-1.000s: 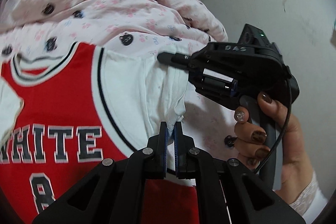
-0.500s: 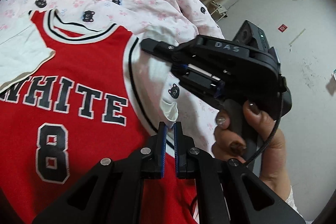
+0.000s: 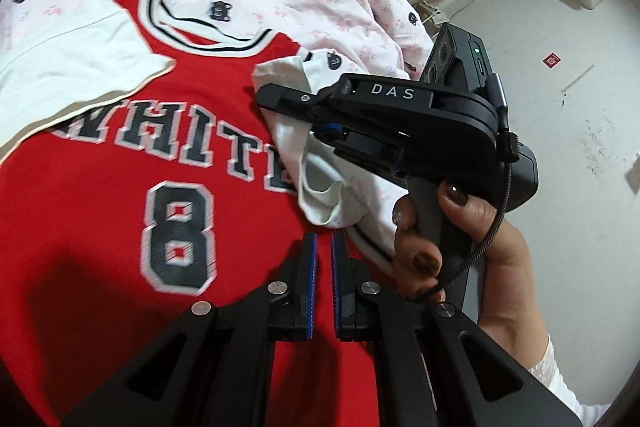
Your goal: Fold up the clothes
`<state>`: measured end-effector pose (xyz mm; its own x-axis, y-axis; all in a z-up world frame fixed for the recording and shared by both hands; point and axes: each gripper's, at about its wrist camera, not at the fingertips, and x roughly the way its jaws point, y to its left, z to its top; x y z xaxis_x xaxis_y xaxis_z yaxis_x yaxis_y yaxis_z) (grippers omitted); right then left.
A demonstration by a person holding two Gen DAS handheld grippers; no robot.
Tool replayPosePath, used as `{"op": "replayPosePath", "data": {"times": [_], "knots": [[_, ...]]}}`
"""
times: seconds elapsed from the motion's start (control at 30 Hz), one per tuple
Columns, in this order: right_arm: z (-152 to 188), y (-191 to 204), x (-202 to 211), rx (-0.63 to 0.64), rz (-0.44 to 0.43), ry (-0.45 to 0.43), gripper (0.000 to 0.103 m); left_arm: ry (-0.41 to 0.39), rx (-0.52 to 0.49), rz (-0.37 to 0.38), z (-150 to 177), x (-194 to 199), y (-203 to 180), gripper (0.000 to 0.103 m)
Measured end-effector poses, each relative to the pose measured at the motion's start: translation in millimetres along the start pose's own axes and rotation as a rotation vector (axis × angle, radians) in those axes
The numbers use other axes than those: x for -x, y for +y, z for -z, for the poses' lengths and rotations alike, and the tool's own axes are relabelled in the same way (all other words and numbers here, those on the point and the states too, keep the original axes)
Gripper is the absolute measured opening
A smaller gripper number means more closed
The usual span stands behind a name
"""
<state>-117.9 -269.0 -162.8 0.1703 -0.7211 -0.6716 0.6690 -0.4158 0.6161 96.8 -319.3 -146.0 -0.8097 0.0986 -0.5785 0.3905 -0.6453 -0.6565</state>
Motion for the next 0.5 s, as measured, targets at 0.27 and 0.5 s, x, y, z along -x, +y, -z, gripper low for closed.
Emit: {"op": "replayPosePath", "data": {"times": [0.27,0.5], "knots": [[5,25,3,0.110,-0.001,-0.007,0.039,-0.015,0.010,-0.018,4,10,8,0.004],[1,32,36,0.133,-0.115,-0.021,0.039,-0.040,0.005,-0.048,-4,18,7,0.004]]}}
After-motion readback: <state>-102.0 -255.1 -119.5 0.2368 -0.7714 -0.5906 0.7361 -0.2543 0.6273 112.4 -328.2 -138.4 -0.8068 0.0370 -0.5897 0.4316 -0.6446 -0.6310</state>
